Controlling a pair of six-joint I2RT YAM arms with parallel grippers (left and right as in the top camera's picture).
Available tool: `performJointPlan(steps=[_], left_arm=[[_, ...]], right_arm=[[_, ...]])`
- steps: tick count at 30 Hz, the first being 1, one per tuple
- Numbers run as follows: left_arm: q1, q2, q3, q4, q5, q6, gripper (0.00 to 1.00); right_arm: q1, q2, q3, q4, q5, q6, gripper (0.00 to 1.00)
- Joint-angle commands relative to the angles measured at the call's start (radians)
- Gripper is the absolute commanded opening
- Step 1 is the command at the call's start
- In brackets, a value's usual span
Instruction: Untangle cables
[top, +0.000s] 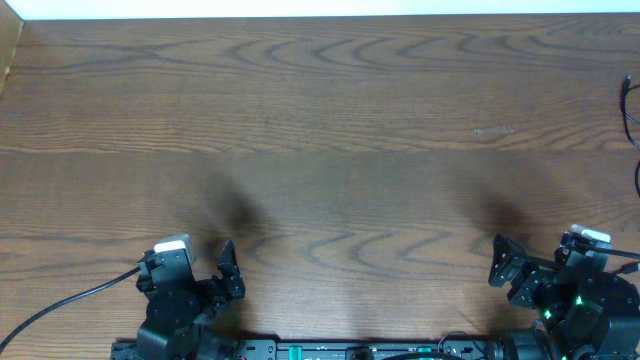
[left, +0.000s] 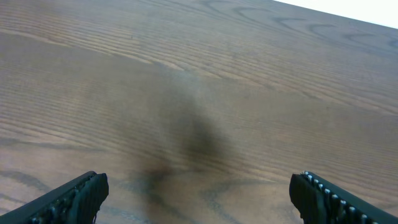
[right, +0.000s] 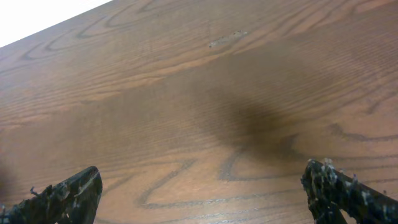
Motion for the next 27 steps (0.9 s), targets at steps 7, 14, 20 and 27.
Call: performJointPlan(steps=[7,14,20,27], left_arm=[[0.006,-0.003,-0.003,-0.003,0.005,-0.002,0.98],[0.042,-0.013,-0.003,-0.061,-0.014,0.002,0.98],[0.144,-0.013,-0.016,-0.048,0.001,0.002,0.98],[0.297,-0.013,-0.022,0.075,0.019,0.033,0.98]], right_arm=[[0.008,0.002,-0.008,-0.016,0.008,0.010,0.99],[0.008,0.002,-0.008,-0.107,0.008,0.010,0.99],[0.008,0.002,-0.008,-0.119,0.008,0.010,0.99],[0.008,0.002,-0.008,-0.119,0.008,0.010,0.99]])
